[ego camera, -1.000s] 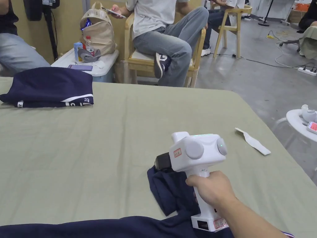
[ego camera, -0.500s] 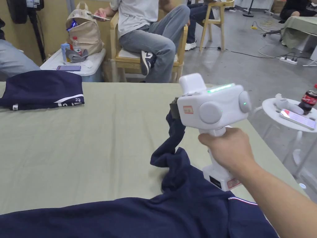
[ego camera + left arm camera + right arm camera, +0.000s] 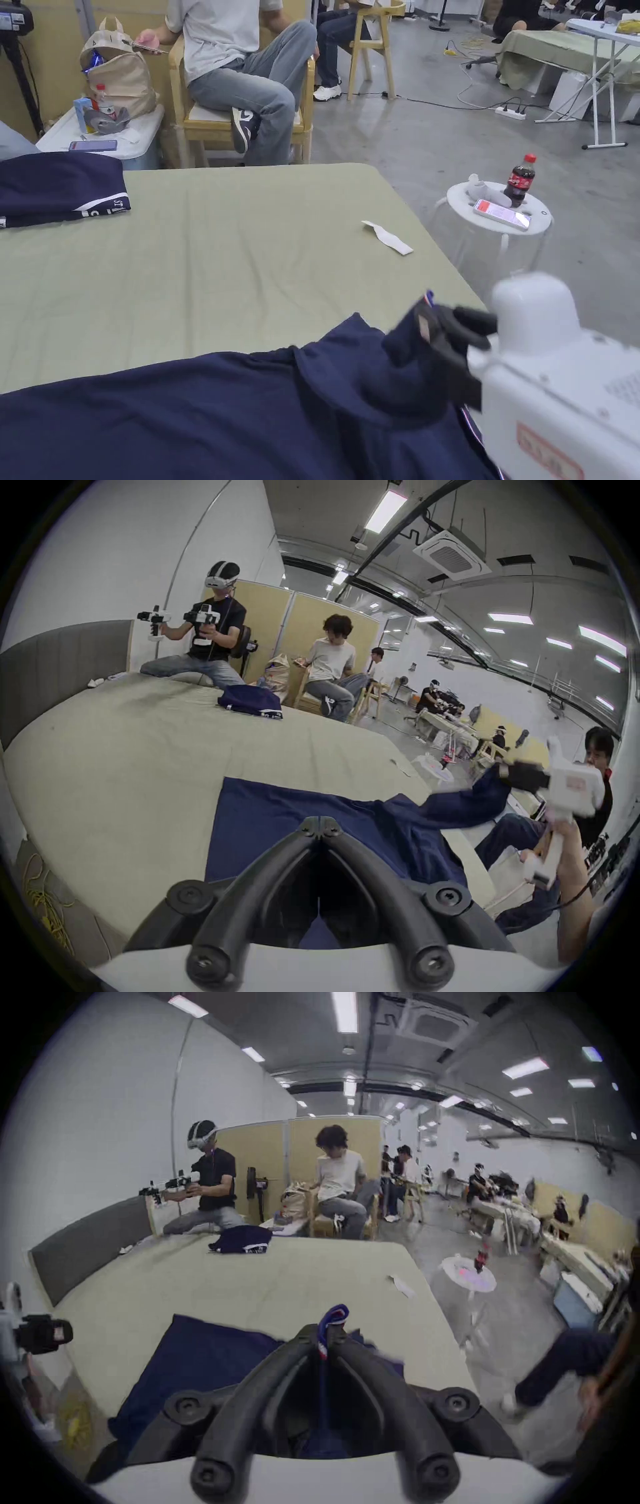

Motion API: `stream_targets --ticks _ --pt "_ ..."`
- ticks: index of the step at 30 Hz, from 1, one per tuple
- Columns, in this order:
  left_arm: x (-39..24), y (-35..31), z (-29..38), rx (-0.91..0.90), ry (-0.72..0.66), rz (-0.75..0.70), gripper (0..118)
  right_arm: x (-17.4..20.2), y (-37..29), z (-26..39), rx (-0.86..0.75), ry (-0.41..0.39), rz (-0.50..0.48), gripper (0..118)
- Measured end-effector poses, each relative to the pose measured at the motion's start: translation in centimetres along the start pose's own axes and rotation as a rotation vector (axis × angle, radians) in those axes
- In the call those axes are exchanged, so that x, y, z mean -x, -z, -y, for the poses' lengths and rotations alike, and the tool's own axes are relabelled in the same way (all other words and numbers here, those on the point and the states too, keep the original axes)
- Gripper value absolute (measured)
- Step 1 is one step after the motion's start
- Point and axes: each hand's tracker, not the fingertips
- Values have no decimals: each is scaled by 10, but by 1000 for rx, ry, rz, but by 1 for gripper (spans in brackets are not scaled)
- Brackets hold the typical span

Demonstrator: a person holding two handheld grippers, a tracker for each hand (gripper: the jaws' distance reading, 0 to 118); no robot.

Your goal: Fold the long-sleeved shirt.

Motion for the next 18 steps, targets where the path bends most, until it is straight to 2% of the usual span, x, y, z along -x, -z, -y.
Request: stream_targets --ticks 2,3,6,7,8,9,11,12,15,18 --pt "-3 -5 2 8 -3 26 0 3 -22 32 60 56 13 3" --pt "-5 -7 3 15 -3 35 0 6 -33 51 112 108 45 3" --pt "-13 -7 8 35 16 45 0 8 -48 103 276 300 59 4" --pt "-15 -7 10 42 21 49 0 9 -48 120 344 359 36 4" --pt "-16 -6 12 46 26 55 0 10 -45 135 406 370 19 5" --pt "-18 -5 15 48 34 58 0 9 -39 146 452 335 13 15" --pt "-21 0 18 58 74 42 0 11 -38 157 448 292 32 54" --pt "-20 3 22 62 89 22 0 10 -39 154 405 273 50 67" --pt "-16 8 25 75 99 -6 0 6 -44 118 163 227 -5 67" --pt "-13 10 26 40 115 -41 0 5 -56 72 -152 110 -51 67"
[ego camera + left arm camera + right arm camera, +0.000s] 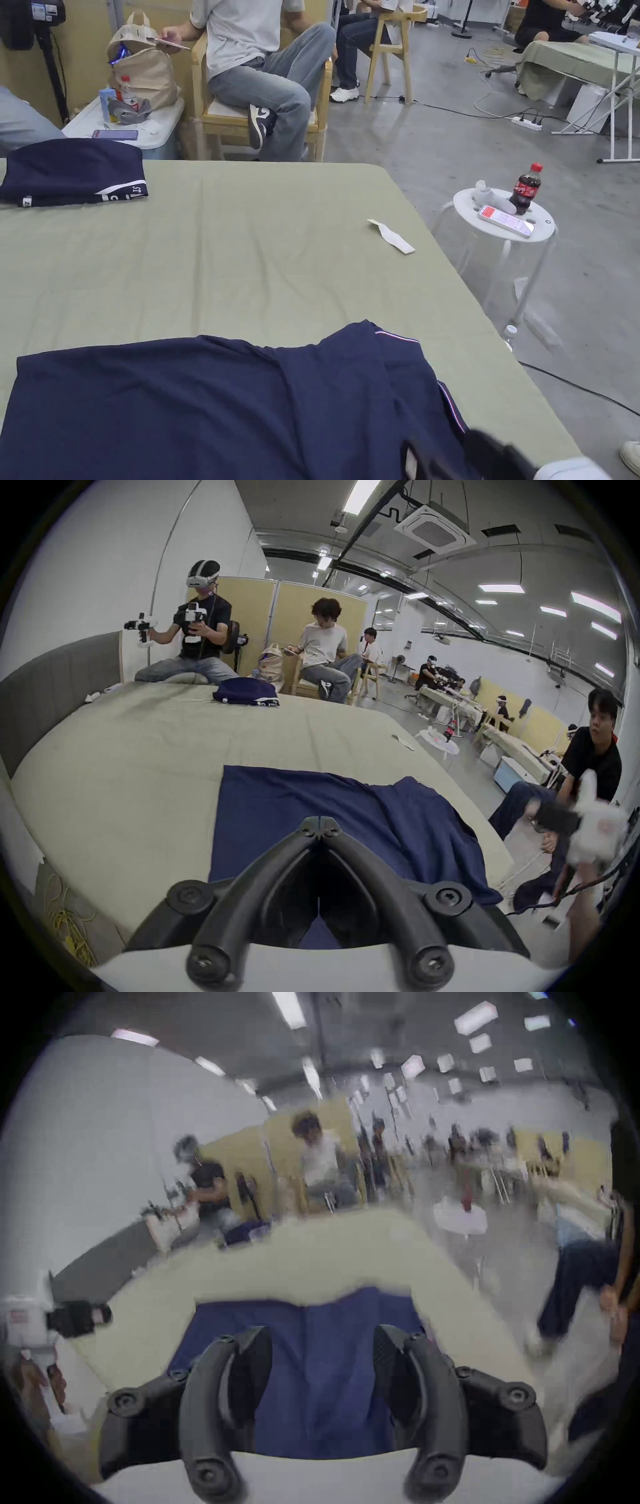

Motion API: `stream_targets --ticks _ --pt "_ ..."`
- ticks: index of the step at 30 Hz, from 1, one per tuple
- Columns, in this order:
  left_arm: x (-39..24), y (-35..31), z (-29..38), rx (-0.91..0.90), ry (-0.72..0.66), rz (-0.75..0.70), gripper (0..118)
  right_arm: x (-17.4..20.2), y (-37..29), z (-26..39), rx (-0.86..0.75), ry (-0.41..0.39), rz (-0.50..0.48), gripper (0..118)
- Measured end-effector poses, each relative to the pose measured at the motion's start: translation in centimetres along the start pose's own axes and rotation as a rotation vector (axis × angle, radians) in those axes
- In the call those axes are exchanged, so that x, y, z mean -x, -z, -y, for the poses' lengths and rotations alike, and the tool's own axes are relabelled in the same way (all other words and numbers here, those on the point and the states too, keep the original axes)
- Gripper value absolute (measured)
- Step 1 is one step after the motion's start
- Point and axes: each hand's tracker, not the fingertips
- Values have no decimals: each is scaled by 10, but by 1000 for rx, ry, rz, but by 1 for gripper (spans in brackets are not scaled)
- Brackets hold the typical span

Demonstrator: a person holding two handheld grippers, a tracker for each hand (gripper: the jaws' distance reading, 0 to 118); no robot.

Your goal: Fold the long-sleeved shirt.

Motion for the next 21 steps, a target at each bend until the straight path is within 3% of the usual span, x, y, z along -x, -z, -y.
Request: stream_targets --ticks 2,3,4,5,6,8,10,14,16,21 --pt "6 -1 1 -16 8 -36 0 8 8 -19 -147 -118 12 67" --pt "9 -1 1 -21 7 -57 0 14 20 -28 -173 -175 70 65" --pt "12 1 2 -22 9 -71 0 19 35 -29 -157 -236 119 55" --pt "14 2 3 -24 13 -86 0 25 48 -33 -72 -283 159 28" --pt "20 5 4 -21 15 -98 0 27 63 -32 26 -275 135 1" --pt "26 10 7 -15 11 -111 0 23 77 -21 28 -149 8 0" --pt "42 19 11 -15 -14 -124 0 23 87 -5 46 -100 -123 0" --pt "44 45 3 3 -50 -150 0 31 108 21 119 -48 -195 0" --pt "55 67 -1 9 -68 -153 0 38 123 30 171 -63 -201 0" --pt "106 172 -44 7 -46 -165 0 29 144 35 206 -74 -218 0"
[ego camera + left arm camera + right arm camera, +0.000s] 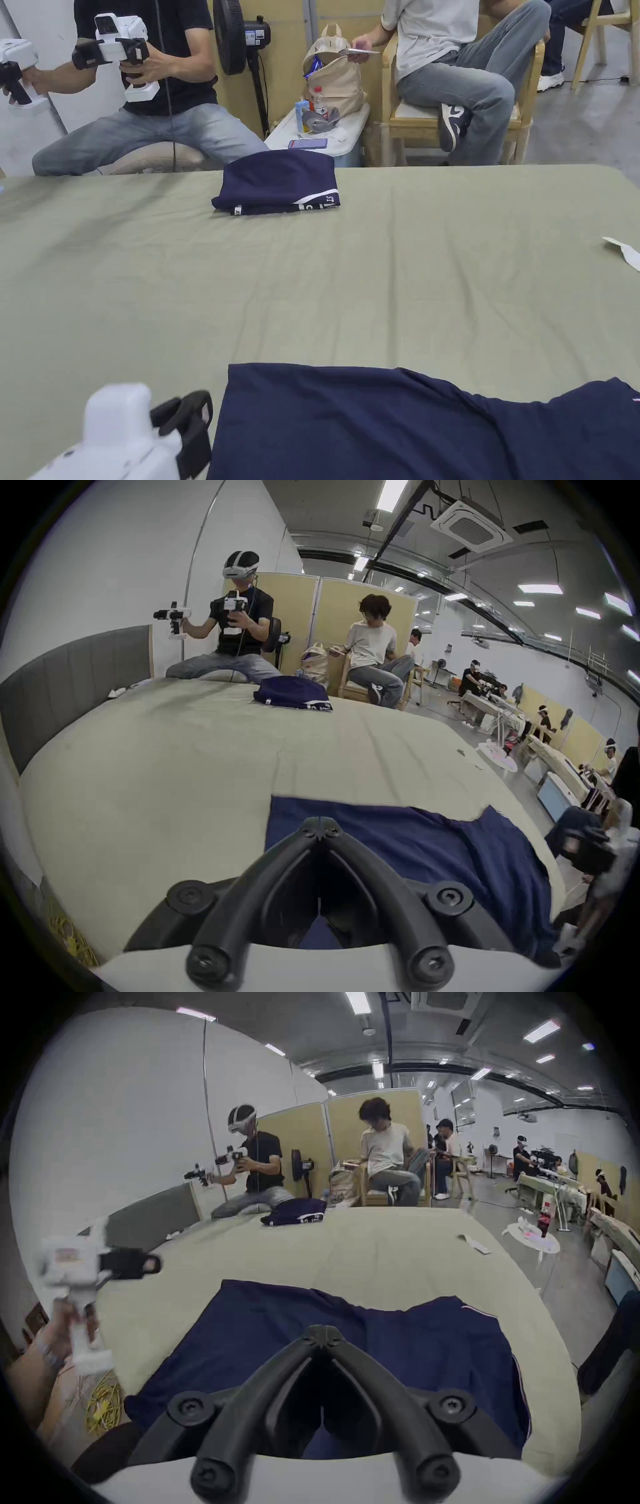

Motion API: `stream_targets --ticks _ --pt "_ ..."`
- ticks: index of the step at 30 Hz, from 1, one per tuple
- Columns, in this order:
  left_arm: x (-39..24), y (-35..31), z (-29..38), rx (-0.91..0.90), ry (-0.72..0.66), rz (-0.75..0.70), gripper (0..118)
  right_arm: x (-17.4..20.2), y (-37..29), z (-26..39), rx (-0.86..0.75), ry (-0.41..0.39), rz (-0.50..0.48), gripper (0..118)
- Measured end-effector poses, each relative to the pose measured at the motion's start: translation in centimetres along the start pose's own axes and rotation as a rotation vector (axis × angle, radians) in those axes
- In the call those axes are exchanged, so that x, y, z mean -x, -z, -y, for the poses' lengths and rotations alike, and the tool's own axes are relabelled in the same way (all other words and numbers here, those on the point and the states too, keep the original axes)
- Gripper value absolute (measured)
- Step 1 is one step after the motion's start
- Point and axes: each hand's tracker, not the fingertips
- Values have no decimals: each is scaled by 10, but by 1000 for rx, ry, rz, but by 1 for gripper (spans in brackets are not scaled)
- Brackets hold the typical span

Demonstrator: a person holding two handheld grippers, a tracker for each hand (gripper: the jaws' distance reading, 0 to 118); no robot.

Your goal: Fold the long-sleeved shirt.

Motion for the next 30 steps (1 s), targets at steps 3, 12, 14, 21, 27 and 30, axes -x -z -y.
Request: stream_targets --ticks 3,12,14,21,27,30 --pt "33 102 -17 137 -39 -45 100 -17 8 3 23 56 14 0" --pt "50 222 22 329 101 -87 83 -60 18 27 145 91 140 0" --pt "35 224 22 346 147 -135 61 -68 18 33 156 98 165 0" --pt "10 180 2 258 269 -176 1 -91 8 12 152 86 282 0" --pt "21 82 -45 65 49 -20 1 -153 9 -26 74 155 238 78" --pt "13 69 -52 74 73 -14 1 -194 55 -37 132 167 172 107"
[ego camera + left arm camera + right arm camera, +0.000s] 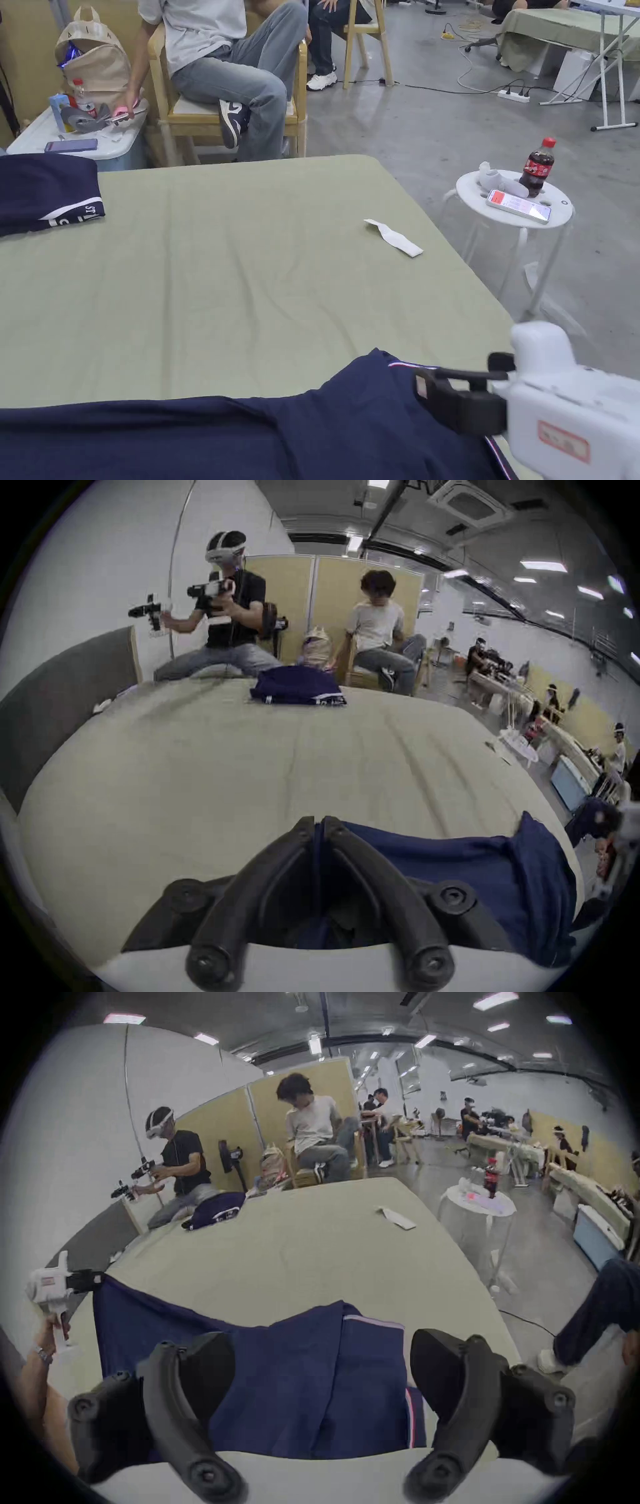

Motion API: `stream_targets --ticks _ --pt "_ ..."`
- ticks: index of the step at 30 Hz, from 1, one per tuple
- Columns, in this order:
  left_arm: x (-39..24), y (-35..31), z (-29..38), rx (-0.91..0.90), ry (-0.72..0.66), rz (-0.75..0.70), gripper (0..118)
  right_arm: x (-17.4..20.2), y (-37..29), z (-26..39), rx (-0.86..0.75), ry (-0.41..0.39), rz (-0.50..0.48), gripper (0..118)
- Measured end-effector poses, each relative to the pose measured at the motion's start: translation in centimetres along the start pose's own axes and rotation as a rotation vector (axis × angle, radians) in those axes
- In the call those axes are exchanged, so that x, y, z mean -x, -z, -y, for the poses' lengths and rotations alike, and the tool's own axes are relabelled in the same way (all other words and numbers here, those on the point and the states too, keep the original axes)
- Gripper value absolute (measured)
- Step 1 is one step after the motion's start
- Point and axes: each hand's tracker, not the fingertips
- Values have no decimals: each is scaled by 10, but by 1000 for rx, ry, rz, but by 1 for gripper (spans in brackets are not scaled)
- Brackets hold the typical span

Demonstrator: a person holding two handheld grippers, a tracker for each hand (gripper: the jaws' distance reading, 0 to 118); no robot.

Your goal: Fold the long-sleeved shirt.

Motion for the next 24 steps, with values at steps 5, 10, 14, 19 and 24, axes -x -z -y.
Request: stream_targets --ticks 5,10,14,19,24 --pt "-7 13 6 38 12 6 1 -28 112 -25 155 -11 -30 104" --pt "0 34 16 82 23 -1 1 -34 185 -16 298 -5 -72 89" --pt "3 44 23 117 43 -16 1 -16 195 6 333 -155 -2 82" --pt "3 49 29 143 23 -19 1 -16 177 -1 290 -132 22 7" --pt "-1 44 22 133 -5 -4 1 -13 147 -11 144 -172 13 7"
